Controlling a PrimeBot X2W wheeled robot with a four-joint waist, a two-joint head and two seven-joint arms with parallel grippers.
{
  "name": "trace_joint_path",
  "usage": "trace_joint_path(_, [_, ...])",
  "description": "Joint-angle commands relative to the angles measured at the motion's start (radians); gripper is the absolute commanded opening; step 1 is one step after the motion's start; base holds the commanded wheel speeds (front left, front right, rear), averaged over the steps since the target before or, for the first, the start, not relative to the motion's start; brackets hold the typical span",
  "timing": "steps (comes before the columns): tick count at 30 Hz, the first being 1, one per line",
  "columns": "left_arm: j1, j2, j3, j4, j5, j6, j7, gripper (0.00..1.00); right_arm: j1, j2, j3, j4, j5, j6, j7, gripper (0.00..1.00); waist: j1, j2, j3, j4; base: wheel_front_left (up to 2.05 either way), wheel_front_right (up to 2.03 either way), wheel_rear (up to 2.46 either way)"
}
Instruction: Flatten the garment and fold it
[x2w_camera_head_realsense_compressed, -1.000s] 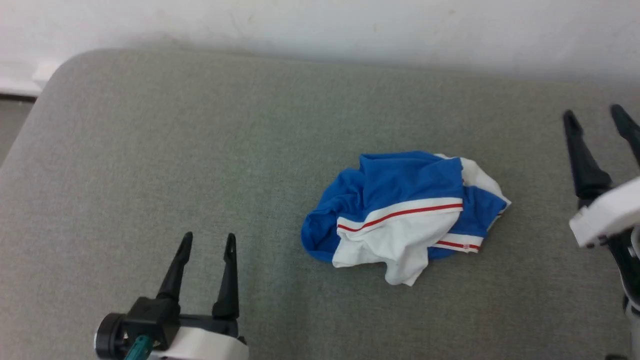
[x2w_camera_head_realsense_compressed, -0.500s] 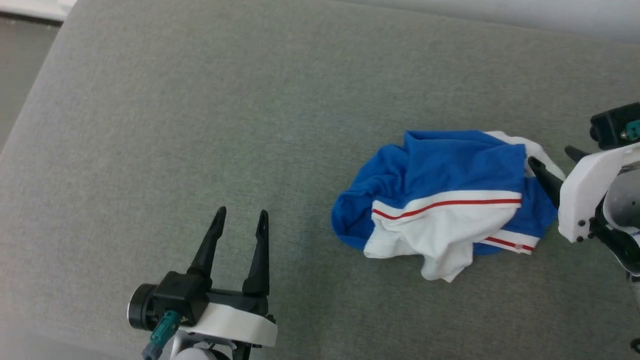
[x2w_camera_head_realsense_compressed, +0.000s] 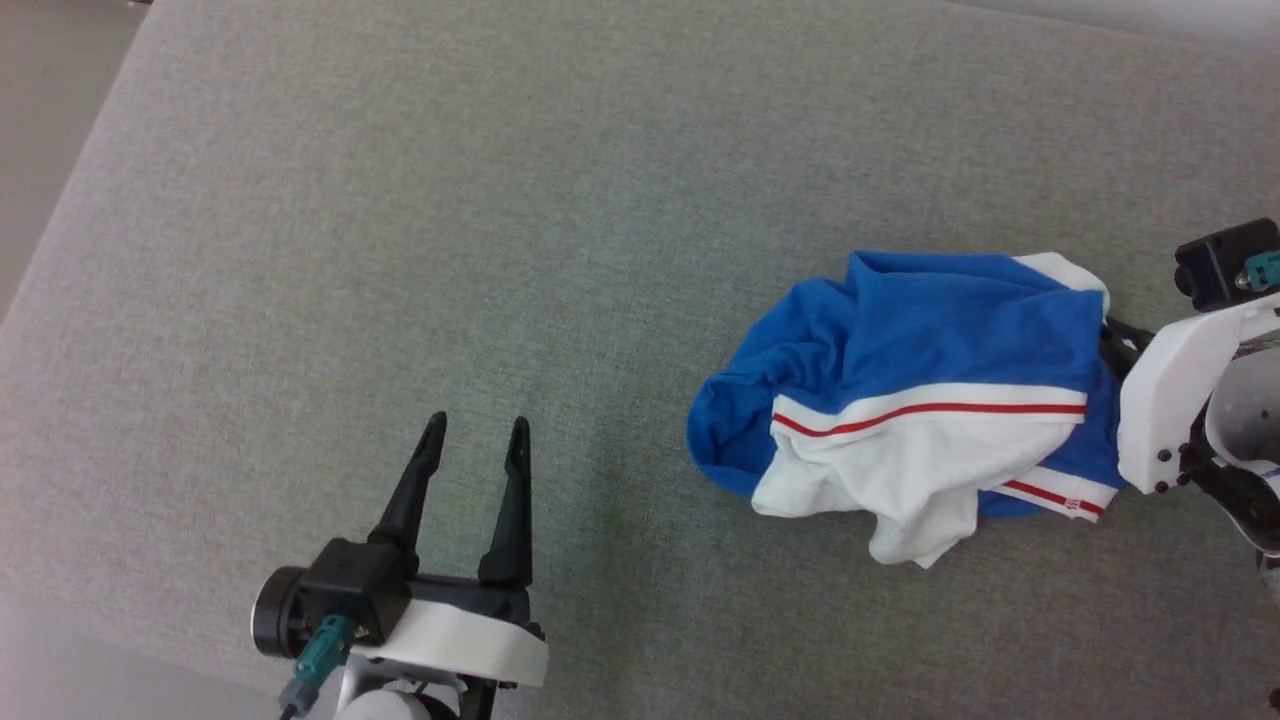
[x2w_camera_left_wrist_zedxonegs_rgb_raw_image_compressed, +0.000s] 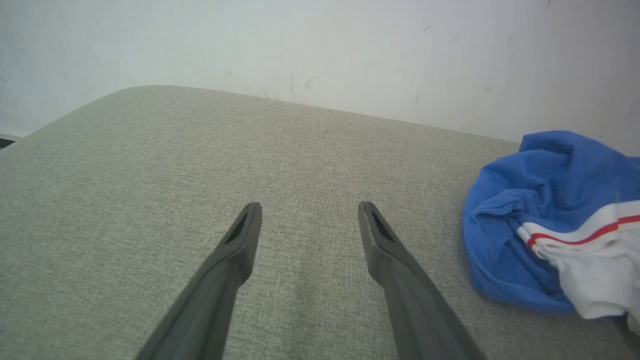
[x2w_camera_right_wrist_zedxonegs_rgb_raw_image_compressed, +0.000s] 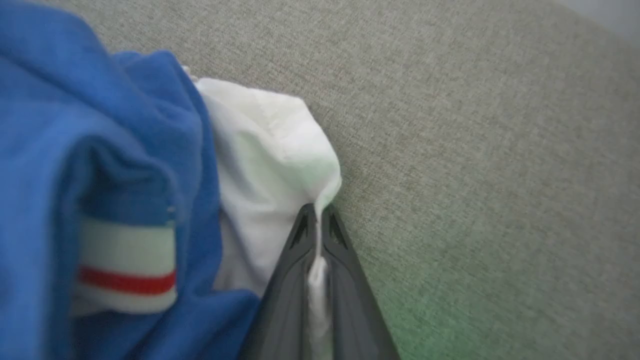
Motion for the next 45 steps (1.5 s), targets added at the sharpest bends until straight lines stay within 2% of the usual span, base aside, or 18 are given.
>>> trace_joint_path(1, [-0.006, 0.0, 0.008, 0.006, 0.011, -0.006, -0.005, 1.0, 0.005, 0.01, -0.001, 0.02, -0.009, -0.001, -0.018, 0.0, -0.0001, 0.0, -0.046, -0.04, 0.0, 0.0, 0.0])
trace_joint_path(8, [0.043, 0.015, 0.044, 0.017, 0.011, -0.008, -0.005, 1.0, -0.012, 0.039, -0.142, -0.013, -0.011, -0.001, -0.118, 0.0, -0.0001, 0.0, -0.183, -0.124, 0.0, 0.0, 0.0])
trace_joint_path(11, [0.073, 0.026, 0.055, 0.016, 0.008, -0.004, -0.005, 1.0, 0.035, 0.04, -0.267, -0.064, -0.025, -0.001, -0.131, 0.0, -0.0001, 0.0, -0.223, -0.151, 0.0, 0.0, 0.0])
trace_joint_path(16, [0.113, 0.046, 0.07, 0.0, 0.001, 0.002, -0.003, 1.0, 0.215, 0.063, -0.553, -0.141, -0.078, -0.001, -0.14, 0.0, -0.0001, 0.0, -0.246, -0.177, 0.0, 0.0, 0.0])
trace_joint_path(18, [0.124, 0.054, 0.074, -0.005, 0.001, 0.006, 0.004, 1.0, 0.307, 0.094, -0.651, -0.156, -0.118, -0.001, -0.146, 0.0, -0.0001, 0.0, -0.248, -0.183, 0.0, 0.0, 0.0])
trace_joint_path(21, [0.139, 0.065, 0.078, -0.012, 0.0, 0.01, 0.015, 1.0, 0.421, 0.177, -0.753, -0.157, -0.144, -0.001, -0.157, 0.0, -0.0001, 0.0, -0.25, -0.193, 0.0, 0.0, 0.0])
trace_joint_path(25, [0.149, 0.079, 0.079, -0.022, 0.002, 0.014, 0.032, 1.0, 0.502, 0.26, -0.769, -0.123, -0.157, -0.001, -0.186, 0.0, -0.0001, 0.0, -0.256, -0.21, 0.0, 0.0, 0.0])
trace_joint_path(26, [0.148, 0.081, 0.078, -0.024, 0.003, 0.015, 0.036, 1.0, 0.508, 0.269, -0.757, -0.113, -0.165, -0.001, -0.197, 0.29, -0.0001, 0.0, -0.257, -0.214, 0.0, 0.0, 0.0])
trace_joint_path(27, [0.145, 0.083, 0.075, -0.027, 0.004, 0.014, 0.04, 1.0, 0.508, 0.273, -0.742, -0.108, -0.176, -0.001, -0.215, 0.95, -0.0001, 0.0, -0.259, -0.218, 0.0, 0.0, 0.0])
trace_joint_path(28, [0.142, 0.085, 0.072, -0.03, 0.006, 0.013, 0.044, 1.0, 0.503, 0.276, -0.727, -0.106, -0.185, -0.001, -0.235, 1.0, -0.0001, 0.0, -0.259, -0.221, 0.0, 0.0, 0.0])
trace_joint_path(31, [0.126, 0.084, 0.065, -0.04, 0.009, 0.012, 0.045, 1.0, 0.462, 0.281, -0.675, -0.13, -0.199, -0.001, -0.314, 1.0, -0.0001, 0.0, -0.258, -0.229, 0.0, 0.0, 0.0])
trace_joint_path(34, [0.119, 0.078, 0.059, -0.051, 0.01, 0.013, 0.038, 1.0, 0.422, 0.297, -0.639, -0.205, -0.217, -0.001, -0.416, 1.0, -0.0001, 0.0, -0.261, -0.234, 0.0, 0.0, 0.0])
trace_joint_path(37, [0.125, 0.072, 0.049, -0.061, 0.018, 0.017, 0.031, 1.0, 0.409, 0.348, -0.617, -0.312, -0.23, -0.001, -0.509, 1.0, -0.0001, 0.0, -0.263, -0.232, 0.0, 0.0, 0.0])
trace_joint_path(40, [0.137, 0.068, 0.04, -0.07, 0.024, 0.021, 0.025, 1.0, 0.443, 0.404, -0.6, -0.422, -0.246, -0.001, -0.572, 1.0, -0.0001, 0.0, -0.262, -0.227, 0.0, 0.0, 0.0])
trace_joint_path(43, [0.142, 0.066, 0.035, -0.073, 0.026, 0.024, 0.023, 1.0, 0.489, 0.416, -0.582, -0.463, -0.244, -0.001, -0.602, 1.0, -0.0001, 0.0, -0.258, -0.224, 0.0, 0.0, 0.0])
trace_joint_path(45, [0.145, 0.065, 0.035, -0.076, 0.027, 0.027, 0.02, 1.0, 0.536, 0.418, -0.559, -0.452, -0.18, -0.001, -0.631, 1.0, -0.0001, 0.0, -0.253, -0.228, 0.0, 0.0, 0.0])
